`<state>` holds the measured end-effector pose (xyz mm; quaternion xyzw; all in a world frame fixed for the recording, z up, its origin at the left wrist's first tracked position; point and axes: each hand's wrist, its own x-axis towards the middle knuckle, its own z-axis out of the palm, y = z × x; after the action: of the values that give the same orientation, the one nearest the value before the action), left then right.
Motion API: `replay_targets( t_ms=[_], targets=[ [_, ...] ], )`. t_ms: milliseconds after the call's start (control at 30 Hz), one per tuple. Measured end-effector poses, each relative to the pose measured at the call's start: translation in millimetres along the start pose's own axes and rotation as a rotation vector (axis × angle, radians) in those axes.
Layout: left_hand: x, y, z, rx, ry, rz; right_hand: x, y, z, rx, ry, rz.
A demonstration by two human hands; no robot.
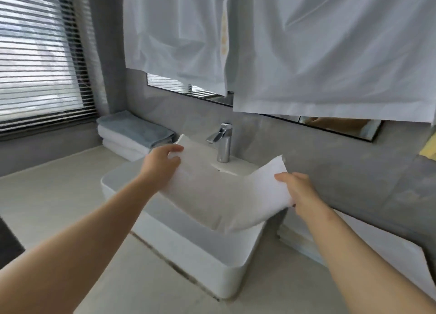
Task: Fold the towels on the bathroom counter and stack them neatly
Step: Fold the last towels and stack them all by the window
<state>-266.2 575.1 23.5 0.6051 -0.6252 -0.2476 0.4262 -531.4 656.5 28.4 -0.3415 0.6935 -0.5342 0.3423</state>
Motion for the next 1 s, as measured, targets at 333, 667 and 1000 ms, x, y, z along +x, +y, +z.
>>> replay_targets(
  t_ms=[333,667,1000],
  targets=[
    [16.5,-126.5,-199.9,0.016,0.264,-0.112,-80.1,-30.3,218.4,-0.059,-0.291,0.022],
    [43.8,-214.6,-325.3,0.112,0.307,-0.179,-116.1,-48.2,377.2,-0.105,-0.496,0.136],
    [130.9,-274.3,-369.7,0.184,0.325,-0.148,-74.8,-78.9,471.1,-0.140,-0.521,0.187]
  ],
)
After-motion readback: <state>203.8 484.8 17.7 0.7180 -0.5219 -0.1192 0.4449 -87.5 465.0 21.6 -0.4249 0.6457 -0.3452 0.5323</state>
